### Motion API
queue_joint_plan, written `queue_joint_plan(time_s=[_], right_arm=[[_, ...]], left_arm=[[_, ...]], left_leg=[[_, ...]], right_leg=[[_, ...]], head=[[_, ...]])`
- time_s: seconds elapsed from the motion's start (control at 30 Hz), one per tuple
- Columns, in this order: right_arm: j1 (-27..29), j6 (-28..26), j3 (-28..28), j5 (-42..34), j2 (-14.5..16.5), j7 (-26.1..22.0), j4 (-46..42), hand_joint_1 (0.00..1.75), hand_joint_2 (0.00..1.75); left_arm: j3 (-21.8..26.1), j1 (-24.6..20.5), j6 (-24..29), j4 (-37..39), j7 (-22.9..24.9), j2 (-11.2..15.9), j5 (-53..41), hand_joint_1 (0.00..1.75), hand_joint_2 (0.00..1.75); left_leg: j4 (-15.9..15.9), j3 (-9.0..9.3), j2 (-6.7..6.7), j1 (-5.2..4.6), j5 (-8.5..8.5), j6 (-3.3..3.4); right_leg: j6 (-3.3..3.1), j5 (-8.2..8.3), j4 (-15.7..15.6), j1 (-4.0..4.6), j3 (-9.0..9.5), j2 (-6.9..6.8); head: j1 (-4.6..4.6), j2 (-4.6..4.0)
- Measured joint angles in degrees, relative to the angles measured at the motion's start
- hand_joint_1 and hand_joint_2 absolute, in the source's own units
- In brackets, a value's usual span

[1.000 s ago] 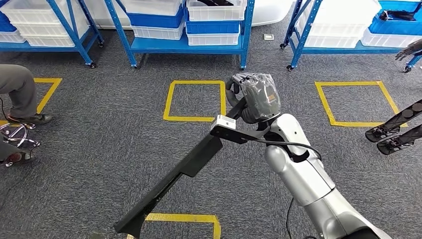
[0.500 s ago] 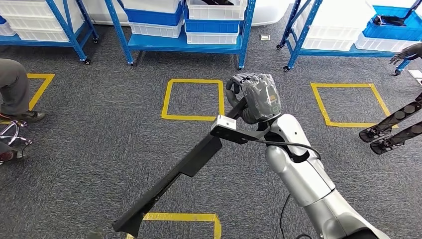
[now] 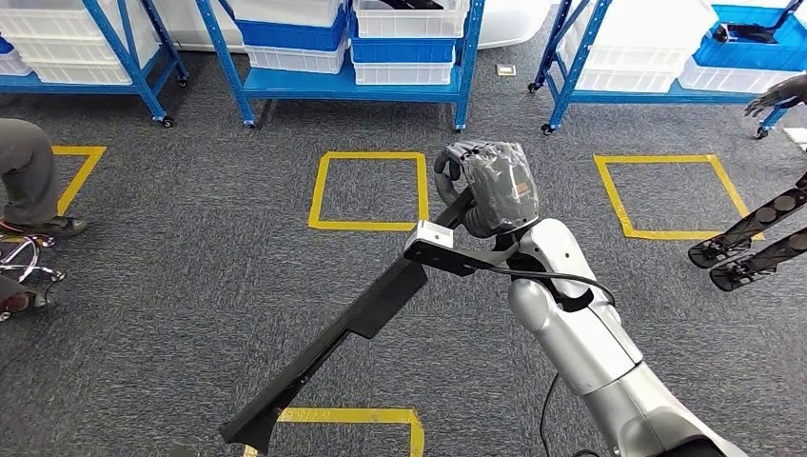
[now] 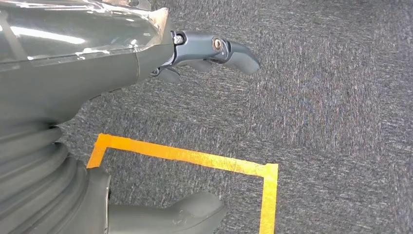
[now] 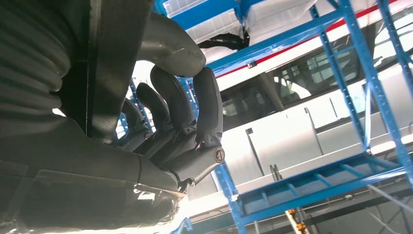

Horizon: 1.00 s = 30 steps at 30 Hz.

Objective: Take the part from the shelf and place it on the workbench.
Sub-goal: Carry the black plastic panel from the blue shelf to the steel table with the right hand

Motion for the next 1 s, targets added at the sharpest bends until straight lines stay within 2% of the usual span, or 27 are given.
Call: queue_joint_plan(time_s=[0.17, 0.23, 0.27, 0.3, 0.33, 0.4, 0.47, 0.5, 0.53, 0.57, 0.6, 0.63, 0.7, 0.73, 0.77, 0.8, 0.83, 0.87, 0.9, 0.97, 1.0], right_arm=[[0.1, 0.0, 0.0, 0.0, 0.0, 0.0, 0.0, 1.52, 1.75], [0.0, 0.0, 0.0, -0.1, 0.1, 0.0, 0.0, 1.52, 1.75], [0.1, 0.0, 0.0, -0.1, 0.2, 0.0, 0.0, 1.52, 1.75], [0.1, 0.0, 0.0, -0.1, 0.3, 0.0, 0.0, 1.52, 1.75], [0.1, 0.0, 0.0, -0.1, 0.4, 0.0, 0.0, 1.52, 1.75], [0.0, 0.0, -0.1, -0.1, 0.4, 0.0, 0.0, 1.52, 1.75], [0.0, 0.0, -0.3, -0.1, 0.4, 0.0, 0.0, 1.52, 1.75], [0.1, 0.0, -0.3, -0.1, 0.4, 0.0, 0.0, 1.52, 1.75], [0.1, 0.0, -0.3, -0.1, 0.3, 0.0, 0.1, 1.52, 1.75], [0.2, 0.0, -0.3, -0.1, 0.3, 0.0, 0.1, 1.52, 1.75], [0.2, 0.0, -0.3, 0.0, 0.3, 0.0, 0.1, 1.52, 1.75], [0.1, 0.0, -0.3, 0.0, 0.3, 0.0, 0.1, 1.52, 1.75], [0.0, 0.0, -0.3, 0.0, 0.4, 0.0, 0.1, 1.52, 1.75], [-0.1, 0.0, -0.3, 0.1, 0.4, 0.0, 0.1, 1.52, 1.75], [-0.1, 0.0, -0.3, 0.1, 0.5, 0.0, 0.1, 1.52, 1.75], [-0.1, 0.0, -0.3, 0.1, 0.5, 0.0, 0.1, 1.52, 1.75], [-0.1, 0.0, -0.4, 0.1, 0.4, 0.0, 0.1, 1.52, 1.75], [-0.1, 0.0, -0.4, 0.1, 0.4, 0.0, 0.1, 1.52, 1.75], [-0.2, 0.0, -0.4, 0.1, 0.5, 0.0, 0.1, 1.52, 1.75], [-0.2, 0.1, -0.4, 0.1, 0.7, 0.0, 0.1, 1.52, 1.75], [-0.1, 0.2, -0.4, 0.1, 0.8, 0.0, 0.1, 1.52, 1.75]], left_arm=[[0.0, 0.0, 0.0, 0.0, 0.0, 0.0, 0.0, 0.0, 1.75], [0.0, 0.0, 0.0, 0.0, 0.0, 0.1, 0.0, 0.0, 1.75], [-0.1, 0.0, 0.0, 0.0, 0.0, 0.1, 0.0, 0.0, 1.75], [-0.2, 0.0, 0.0, 0.0, 0.0, 0.1, 0.1, 0.0, 1.75], [-0.3, 0.0, 0.0, 0.0, 0.0, 0.2, 0.1, 0.0, 1.75], [-0.5, -0.1, 0.1, 0.0, 0.0, 0.2, 0.3, 0.0, 1.75], [-0.6, -0.1, 0.1, 0.0, 0.1, 0.2, 0.4, 0.0, 1.75], [-0.7, -0.1, 0.1, 0.0, 0.1, 0.2, 0.4, 0.0, 1.75], [-0.7, -0.1, 0.1, 0.0, 0.1, 0.2, 0.5, 0.0, 1.75], [-0.7, -0.1, 0.1, 0.0, 0.1, 0.2, 0.5, 0.0, 1.75], [-0.7, -0.1, 0.1, 0.0, 0.1, 0.1, 0.5, 0.0, 1.75], [-0.7, -0.1, 0.1, 0.0, 0.1, 0.1, 0.5, 0.0, 1.75], [-0.7, -0.1, 0.1, 0.0, 0.1, 0.1, 0.5, 0.0, 1.75], [-0.7, -0.1, 0.1, 0.0, 0.1, 0.0, 0.5, 0.0, 1.75], [-0.7, -0.1, 0.1, 0.0, 0.1, 0.0, 0.6, 0.0, 1.75], [-0.8, -0.1, 0.2, 0.0, 0.1, 0.0, 0.6, 0.0, 1.75], [-0.8, -0.1, 0.2, 0.0, 0.1, 0.0, 0.6, 0.0, 1.75], [-0.8, -0.1, 0.2, 0.0, 0.1, 0.0, 0.6, 0.0, 1.75], [-0.8, -0.2, 0.2, 0.0, 0.1, 0.0, 0.6, 0.0, 1.75], [-0.7, -0.1, 0.3, 0.0, 0.1, 0.0, 0.7, 0.0, 1.75], [-0.7, 0.0, 0.3, 0.0, 0.1, 0.0, 0.7, 0.0, 1.75]], left_leg=[[-0.1, 0.04, 0.13, 0.02, 0.04, -0.18], [5.5, -2.36, -0.05, 0.28, -3.43, -1.01], [9.8, -4.43, -0.21, 0.46, -5.34, -1.5], [10.6, -4.75, -0.83, 0.87, -5.34, -1.96], [8.5, -3.85, -1.67, 1.12, -3.95, -2.04], [0.7, -0.37, -2.13, 1.42, -0.07, -0.79], [-0.4, 0.05, -0.81, 1.13, 0.11, 0.62], [-0.4, 0.03, -0.26, 1.01, 0.1, 0.71], [-0.4, 0.01, 0.29, 0.9, 0.09, 0.73], [-0.4, 0.02, 0.84, 0.81, 0.07, 0.73], [-0.3, 0.07, 1.43, 0.74, 0.05, 0.71], [-0.3, 0.15, 2.0, 0.69, 0.01, 0.64], [-0.2, 0.28, 3.01, 0.36, -0.17, 0.33], [-0.2, 0.33, 3.51, 0.17, -0.26, 0.11], [-0.1, 0.38, 4.05, 0.01, -0.33, -0.09], [-0.2, 0.45, 4.68, -0.02, -0.38, -0.32], [-0.1, 0.49, 4.97, 0.09, -0.57, -0.58], [0.4, 0.39, 4.39, 0.24, -1.08, -0.88], [1.8, -0.12, 3.25, 0.42, -2.2, -1.19], [7.9, -2.74, 0.41, 0.68, -5.85, -1.67], [11.7, -4.48, -0.24, 0.73, -7.57, -1.81]], right_leg=[[-0.16, 0.08, 0.0, -0.15, -0.02, 0.15], [-0.96, 0.35, -0.2, -0.66, 0.13, 0.69], [-1.36, 0.49, -0.3, -0.93, 0.21, 1.18], [-1.62, 0.54, -0.2, -1.06, 0.27, 1.93], [-1.34, 0.58, -0.1, -0.96, 0.02, 2.76], [-0.43, -0.86, 3.0, -0.74, -2.13, 2.7], [0.12, -4.12, 10.5, -0.66, -6.32, 1.26], [0.15, -5.46, 14.4, -0.7, -8.17, 1.04], [0.31, -6.08, 16.7, -0.72, -9.29, 0.96], [0.59, -5.8, 16.7, -0.72, -9.25, 0.85], [0.91, -4.68, 14.3, -0.71, -7.92, 0.52], [1.17, -3.14, 10.1, -0.67, -5.69, -0.29], [0.92, -0.56, 2.2, -0.2, -1.52, -2.89], [0.54, 0.09, 0.3, 0.02, -0.6, -3.6], [0.11, 0.36, -0.2, 0.25, -0.45, -3.65], [-0.25, 0.6, -0.2, 0.27, -0.55, -2.87], [-0.59, 0.78, -0.3, -0.06, -0.63, -2.17], [-0.93, 0.96, -0.4, -0.35, -0.59, -1.49], [-1.28, 1.14, -0.6, -0.66, -0.5, -0.86], [-1.77, 1.37, -0.6, -0.84, -0.51, 0.45], [-1.89, 1.42, -0.6, -0.79, -0.55, 1.15]], head=[[-0.09, 0.0], [-0.15, 0.0], [-0.16, 0.0], [-0.19, 0.0], [-0.19, 0.0], [-0.04, 0.0], [0.11, 0.0], [0.13, 0.0], [0.13, 0.0], [0.14, 0.0], [0.14, 0.0], [0.15, 0.0], [0.17, 0.0], [0.16, 0.0], [0.14, 0.0], [0.11, 0.0], [0.1, 0.0], [0.09, 0.0], [0.01, 0.0], [-0.16, 0.0], [-0.24, 0.0]])
